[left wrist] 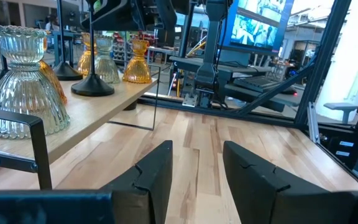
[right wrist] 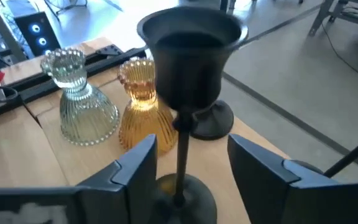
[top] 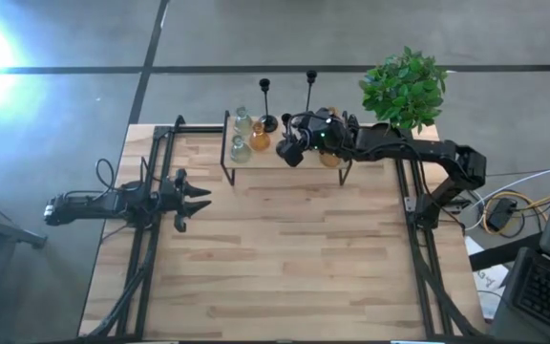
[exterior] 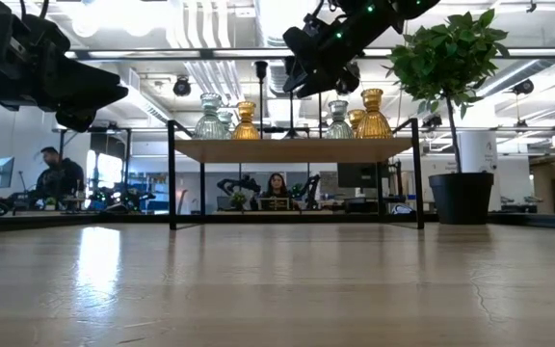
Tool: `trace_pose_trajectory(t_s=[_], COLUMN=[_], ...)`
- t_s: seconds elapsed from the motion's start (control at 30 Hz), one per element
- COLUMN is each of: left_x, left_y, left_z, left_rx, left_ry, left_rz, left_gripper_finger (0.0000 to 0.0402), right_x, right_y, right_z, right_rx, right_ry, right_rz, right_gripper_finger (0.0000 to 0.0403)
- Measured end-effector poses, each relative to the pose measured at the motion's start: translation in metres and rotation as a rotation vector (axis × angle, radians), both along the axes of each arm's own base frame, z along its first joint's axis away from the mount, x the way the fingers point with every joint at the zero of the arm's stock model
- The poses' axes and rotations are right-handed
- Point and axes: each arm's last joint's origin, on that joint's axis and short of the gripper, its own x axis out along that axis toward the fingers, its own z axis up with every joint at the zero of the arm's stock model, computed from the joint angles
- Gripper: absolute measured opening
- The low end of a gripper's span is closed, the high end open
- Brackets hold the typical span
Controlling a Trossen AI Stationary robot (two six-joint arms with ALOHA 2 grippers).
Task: Pick & Place candle stick holders
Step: Return to Home Position
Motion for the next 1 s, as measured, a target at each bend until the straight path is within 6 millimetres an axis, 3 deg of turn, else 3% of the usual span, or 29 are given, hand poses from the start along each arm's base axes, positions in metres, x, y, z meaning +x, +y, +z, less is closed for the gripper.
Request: trace_pose_trajectory(t_s=[0.2, 0.47, 0.77, 1.0], left_x=[0.0, 0.0, 0.0, 0.0], left_y=[0.0, 0.0, 0.0, 0.0], left_z=[0.0, 0.0, 0.0, 0.0], left_rx=[0.0, 0.0, 0.0, 0.0], left_ry=[0.0, 0.0, 0.0, 0.0], left_rz=[0.0, 0.0, 0.0, 0.0], left_gripper_finger=[0.0147, 0.0147, 0.0147, 0.0147], right_x=[-0.008, -0.038, -0.08, -0.106], right_y=[0.003, 0.018, 0.062, 0.09], right_z=[0.004, 0.037, 0.087, 0.122], right_rx=[-0.006, 0.026, 0.202, 0.164], right_ry=[0.051, -0.01, -0.219, -0.412], right_rz=[0.018, 0.058, 0.545, 0.72], right_gripper_finger=[0.0191, 0.0172, 0.0155, 0.0136])
